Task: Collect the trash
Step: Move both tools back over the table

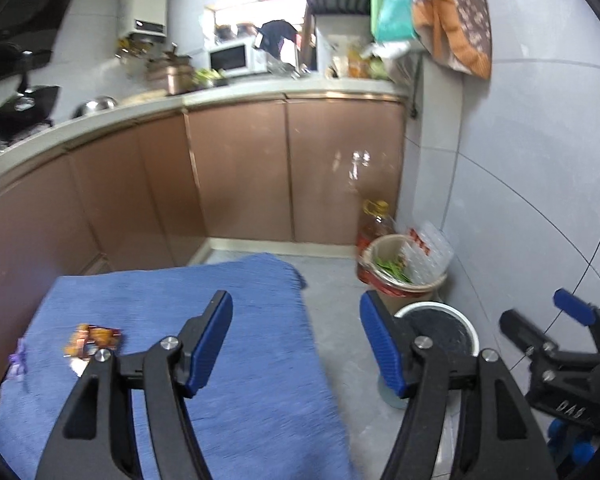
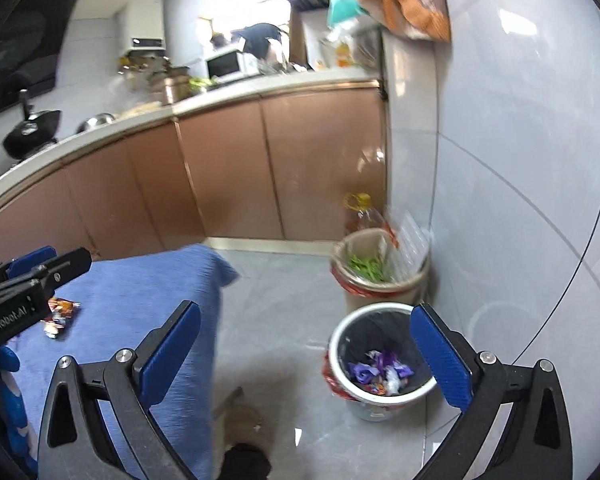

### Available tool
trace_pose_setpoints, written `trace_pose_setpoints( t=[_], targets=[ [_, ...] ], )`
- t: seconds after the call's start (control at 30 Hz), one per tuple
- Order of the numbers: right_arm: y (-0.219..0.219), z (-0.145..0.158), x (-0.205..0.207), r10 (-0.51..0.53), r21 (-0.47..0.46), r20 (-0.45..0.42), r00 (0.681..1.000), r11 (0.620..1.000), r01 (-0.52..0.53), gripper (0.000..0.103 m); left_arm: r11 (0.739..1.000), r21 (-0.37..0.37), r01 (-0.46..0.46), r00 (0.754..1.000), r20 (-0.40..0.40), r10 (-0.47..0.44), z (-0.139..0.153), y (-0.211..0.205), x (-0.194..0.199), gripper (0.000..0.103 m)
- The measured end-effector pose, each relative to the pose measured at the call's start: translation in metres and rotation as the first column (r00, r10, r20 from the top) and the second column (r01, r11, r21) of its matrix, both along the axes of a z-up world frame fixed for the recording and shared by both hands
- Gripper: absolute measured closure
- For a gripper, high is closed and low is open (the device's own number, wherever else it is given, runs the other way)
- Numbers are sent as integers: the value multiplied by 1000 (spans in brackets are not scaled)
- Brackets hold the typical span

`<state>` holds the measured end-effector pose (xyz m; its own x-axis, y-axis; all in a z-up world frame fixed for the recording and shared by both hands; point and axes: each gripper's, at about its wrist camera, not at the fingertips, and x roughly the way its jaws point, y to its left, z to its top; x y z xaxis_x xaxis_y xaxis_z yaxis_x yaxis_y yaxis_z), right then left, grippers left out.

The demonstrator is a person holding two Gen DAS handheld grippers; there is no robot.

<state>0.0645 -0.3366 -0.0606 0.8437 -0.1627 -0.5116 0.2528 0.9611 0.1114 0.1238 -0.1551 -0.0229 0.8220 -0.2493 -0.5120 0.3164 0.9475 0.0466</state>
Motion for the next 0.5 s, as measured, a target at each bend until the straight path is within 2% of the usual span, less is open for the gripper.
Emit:
trace_pose_setpoints(
  t=[0.2,0.5],
  targets=[
    [41,38,-33,39,-29,65,997,999,-37,0,999,-30,-38,997,70,40,23,46,-41,38],
    [82,61,-66,88,-75,86,992,994,-81,0,994,-63,-83,987,136,91,40,101,-94,38]
  ],
)
